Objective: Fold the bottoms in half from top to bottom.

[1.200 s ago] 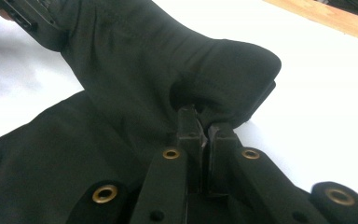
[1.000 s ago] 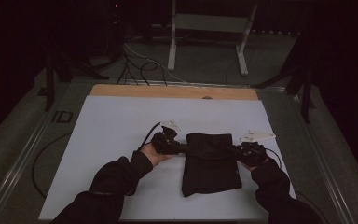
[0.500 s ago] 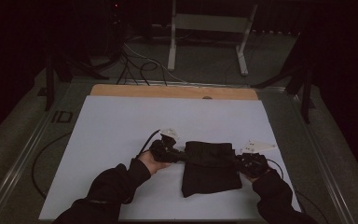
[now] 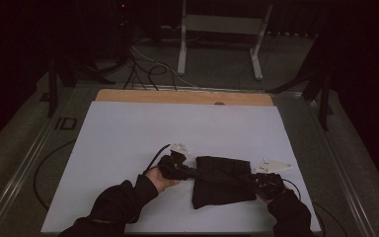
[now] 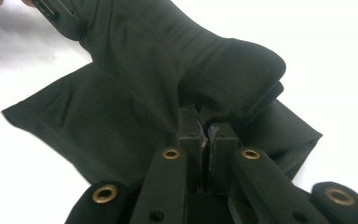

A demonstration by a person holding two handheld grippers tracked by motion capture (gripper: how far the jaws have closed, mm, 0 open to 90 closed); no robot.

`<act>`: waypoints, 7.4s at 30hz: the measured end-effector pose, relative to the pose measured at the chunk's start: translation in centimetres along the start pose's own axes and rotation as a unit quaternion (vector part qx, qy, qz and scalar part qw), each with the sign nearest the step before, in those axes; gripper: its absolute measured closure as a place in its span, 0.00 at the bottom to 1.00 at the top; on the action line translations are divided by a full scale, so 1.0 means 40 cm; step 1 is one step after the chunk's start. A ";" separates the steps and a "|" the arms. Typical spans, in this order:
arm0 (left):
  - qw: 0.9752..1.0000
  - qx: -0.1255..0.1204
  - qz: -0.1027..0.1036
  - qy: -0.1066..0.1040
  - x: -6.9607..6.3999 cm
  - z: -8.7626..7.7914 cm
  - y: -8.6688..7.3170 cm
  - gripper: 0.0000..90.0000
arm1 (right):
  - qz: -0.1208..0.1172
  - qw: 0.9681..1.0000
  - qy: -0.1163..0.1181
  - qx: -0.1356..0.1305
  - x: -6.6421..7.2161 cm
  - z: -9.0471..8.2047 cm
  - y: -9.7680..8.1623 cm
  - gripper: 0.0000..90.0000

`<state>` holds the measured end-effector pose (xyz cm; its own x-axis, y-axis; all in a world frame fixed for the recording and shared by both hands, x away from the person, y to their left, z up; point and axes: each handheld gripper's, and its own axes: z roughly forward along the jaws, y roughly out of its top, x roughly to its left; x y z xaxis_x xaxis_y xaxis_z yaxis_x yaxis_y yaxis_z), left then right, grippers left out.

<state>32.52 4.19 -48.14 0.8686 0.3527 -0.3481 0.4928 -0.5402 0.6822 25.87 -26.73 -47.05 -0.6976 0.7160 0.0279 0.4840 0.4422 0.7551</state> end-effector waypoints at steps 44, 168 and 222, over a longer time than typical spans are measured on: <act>0.999 0.041 -0.023 0.027 -0.014 0.047 -0.055 0.96 | 0.015 0.997 -0.015 0.068 0.008 0.052 -0.063 0.96; 0.997 0.031 0.067 -0.029 -0.098 0.047 -0.054 0.99 | 0.002 0.993 0.078 0.092 0.077 0.005 -0.068 1.00; 0.995 -0.011 0.077 -0.066 -0.120 0.022 -0.051 0.05 | -0.001 0.995 0.095 0.038 0.098 -0.031 -0.037 0.27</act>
<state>27.39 2.93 -48.43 0.9337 0.1638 -0.3184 0.3536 -0.5620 0.7477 21.76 -25.26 -47.24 -0.7831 0.6024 0.1549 0.5151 0.4885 0.7043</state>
